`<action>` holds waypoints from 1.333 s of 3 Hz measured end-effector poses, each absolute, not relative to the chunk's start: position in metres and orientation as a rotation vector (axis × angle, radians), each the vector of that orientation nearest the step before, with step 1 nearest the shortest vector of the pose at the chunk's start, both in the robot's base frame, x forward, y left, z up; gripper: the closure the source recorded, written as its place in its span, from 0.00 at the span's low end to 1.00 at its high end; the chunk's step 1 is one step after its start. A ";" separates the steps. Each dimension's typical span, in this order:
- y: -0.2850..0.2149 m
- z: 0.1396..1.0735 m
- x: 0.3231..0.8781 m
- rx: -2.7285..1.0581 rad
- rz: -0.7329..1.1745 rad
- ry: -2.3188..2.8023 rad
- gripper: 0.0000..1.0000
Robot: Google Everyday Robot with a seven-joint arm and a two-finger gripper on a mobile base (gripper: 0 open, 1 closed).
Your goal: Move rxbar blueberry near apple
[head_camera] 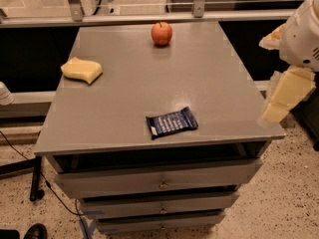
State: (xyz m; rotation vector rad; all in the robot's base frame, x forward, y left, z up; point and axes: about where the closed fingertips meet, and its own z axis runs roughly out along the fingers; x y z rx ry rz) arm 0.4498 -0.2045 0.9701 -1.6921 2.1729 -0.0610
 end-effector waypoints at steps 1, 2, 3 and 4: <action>-0.182 0.942 0.472 -1.634 0.101 2.115 0.00; -0.148 0.913 0.483 -1.595 0.285 2.062 0.00; -0.113 0.886 0.486 -1.579 0.418 2.003 0.00; -0.091 0.864 0.493 -1.581 0.477 1.952 0.00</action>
Offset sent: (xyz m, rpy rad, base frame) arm 0.0454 0.0996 -0.0913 0.4607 0.1024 0.0827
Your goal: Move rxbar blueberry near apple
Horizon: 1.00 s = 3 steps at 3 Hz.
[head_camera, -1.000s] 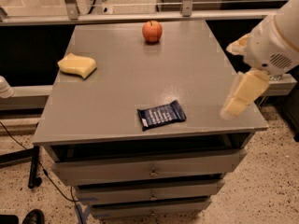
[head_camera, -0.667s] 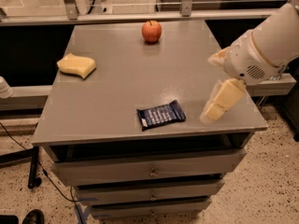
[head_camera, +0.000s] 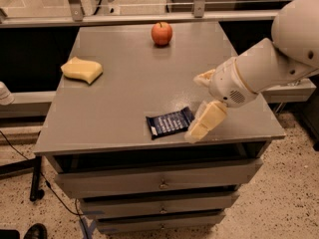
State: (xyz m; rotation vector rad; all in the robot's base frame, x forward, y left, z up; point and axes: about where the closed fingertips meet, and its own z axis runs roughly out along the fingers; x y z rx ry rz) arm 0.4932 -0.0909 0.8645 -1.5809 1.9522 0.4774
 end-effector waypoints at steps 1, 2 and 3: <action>-0.075 0.850 0.502 -1.584 0.496 1.901 0.00; -0.067 0.840 0.509 -1.580 0.502 1.876 0.05; -0.062 0.830 0.510 -1.573 0.511 1.866 0.22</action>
Offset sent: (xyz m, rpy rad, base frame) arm 0.0265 0.0294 -0.0379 0.0736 -0.0526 0.0336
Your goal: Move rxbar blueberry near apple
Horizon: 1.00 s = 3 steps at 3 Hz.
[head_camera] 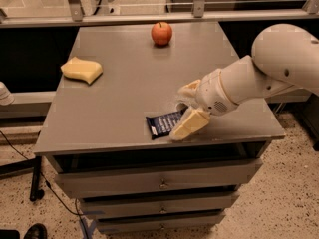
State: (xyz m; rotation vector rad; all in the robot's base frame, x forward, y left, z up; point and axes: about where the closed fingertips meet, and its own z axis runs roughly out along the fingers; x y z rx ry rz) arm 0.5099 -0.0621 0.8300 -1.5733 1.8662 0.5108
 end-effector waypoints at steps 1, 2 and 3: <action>-0.061 0.825 0.510 -1.562 0.516 1.867 0.44; -0.062 0.824 0.511 -1.554 0.519 1.870 0.67; -0.062 0.824 0.511 -1.554 0.519 1.870 0.91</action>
Offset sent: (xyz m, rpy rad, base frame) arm 0.0052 -0.0064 -0.0095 0.0235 0.0103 -0.0310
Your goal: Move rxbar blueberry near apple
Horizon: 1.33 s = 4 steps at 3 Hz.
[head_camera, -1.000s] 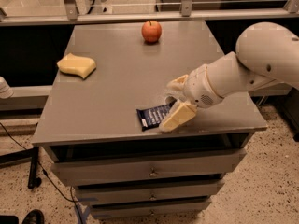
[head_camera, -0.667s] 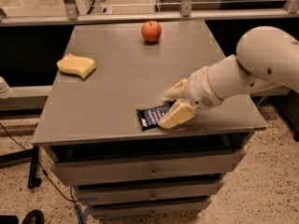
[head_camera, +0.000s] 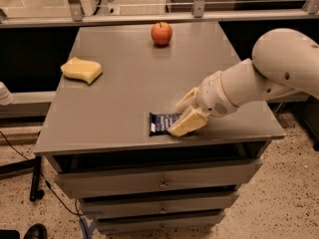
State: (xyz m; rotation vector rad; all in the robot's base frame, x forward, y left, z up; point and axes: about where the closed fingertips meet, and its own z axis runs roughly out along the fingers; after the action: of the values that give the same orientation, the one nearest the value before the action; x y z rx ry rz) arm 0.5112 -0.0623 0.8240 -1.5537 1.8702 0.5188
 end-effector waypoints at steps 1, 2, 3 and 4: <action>-0.062 0.824 0.511 -1.554 0.519 1.870 1.00; -0.081 0.847 0.532 -1.545 0.456 1.872 1.00; -0.126 0.894 0.569 -1.502 0.315 1.886 1.00; -0.132 0.915 0.576 -1.481 0.281 1.860 1.00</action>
Offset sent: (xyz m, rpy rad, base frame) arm 0.0691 -0.0662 0.0745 -0.0783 -0.1153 -0.0837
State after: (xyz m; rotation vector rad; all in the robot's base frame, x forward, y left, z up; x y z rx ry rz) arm 0.5760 -0.1320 0.9154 -1.4809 1.8603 0.2806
